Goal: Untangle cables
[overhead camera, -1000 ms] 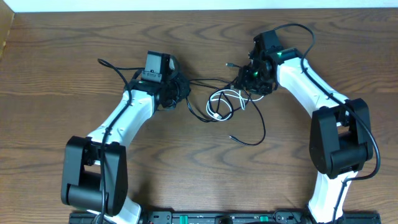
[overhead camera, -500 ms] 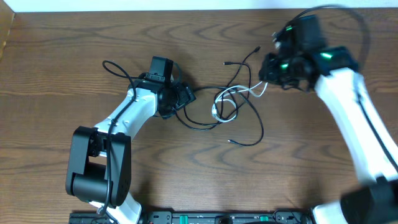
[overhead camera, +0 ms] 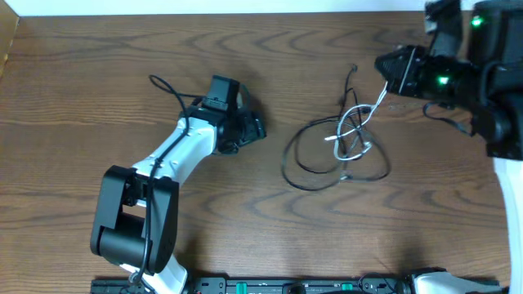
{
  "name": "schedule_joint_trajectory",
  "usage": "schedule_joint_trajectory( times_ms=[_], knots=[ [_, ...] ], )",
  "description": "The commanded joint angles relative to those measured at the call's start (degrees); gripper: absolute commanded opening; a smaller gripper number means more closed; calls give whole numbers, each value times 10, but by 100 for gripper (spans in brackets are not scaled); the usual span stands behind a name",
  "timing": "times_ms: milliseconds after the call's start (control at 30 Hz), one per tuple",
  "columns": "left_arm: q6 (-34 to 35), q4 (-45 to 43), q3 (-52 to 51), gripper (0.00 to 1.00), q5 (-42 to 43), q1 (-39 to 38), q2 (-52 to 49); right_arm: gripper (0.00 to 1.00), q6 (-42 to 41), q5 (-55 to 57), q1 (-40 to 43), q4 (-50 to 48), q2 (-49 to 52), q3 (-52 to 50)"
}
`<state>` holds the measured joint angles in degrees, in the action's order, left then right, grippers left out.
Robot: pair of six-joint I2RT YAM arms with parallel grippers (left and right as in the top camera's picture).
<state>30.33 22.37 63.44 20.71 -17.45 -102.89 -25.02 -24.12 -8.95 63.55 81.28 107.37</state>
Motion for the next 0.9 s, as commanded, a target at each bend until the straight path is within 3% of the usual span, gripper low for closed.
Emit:
schedule_joint_trajectory(
  times_ms=[0, 133, 367, 533, 733, 867],
  knots=[
    [-112, -57, 4, 75, 159, -16, -7, 1, 7, -15, 7, 8, -6, 16],
    [-119, -140, 4, 80, 253, -29, -7, 1, 10, -18, 7, 36, 26, 16],
    [-142, -175, 4, 82, 266, -81, -11, 1, 15, -37, 7, 31, 53, 16],
    [-142, -191, 4, 82, 183, -123, -41, 1, 15, -66, 7, 24, 52, 17],
    [-45, -280, 4, 82, 141, -130, -113, 1, 19, -125, 16, 16, 41, 18],
    [-15, -289, 4, 79, 72, -134, -138, 1, 14, -125, 19, 9, 22, 18]
  ],
)
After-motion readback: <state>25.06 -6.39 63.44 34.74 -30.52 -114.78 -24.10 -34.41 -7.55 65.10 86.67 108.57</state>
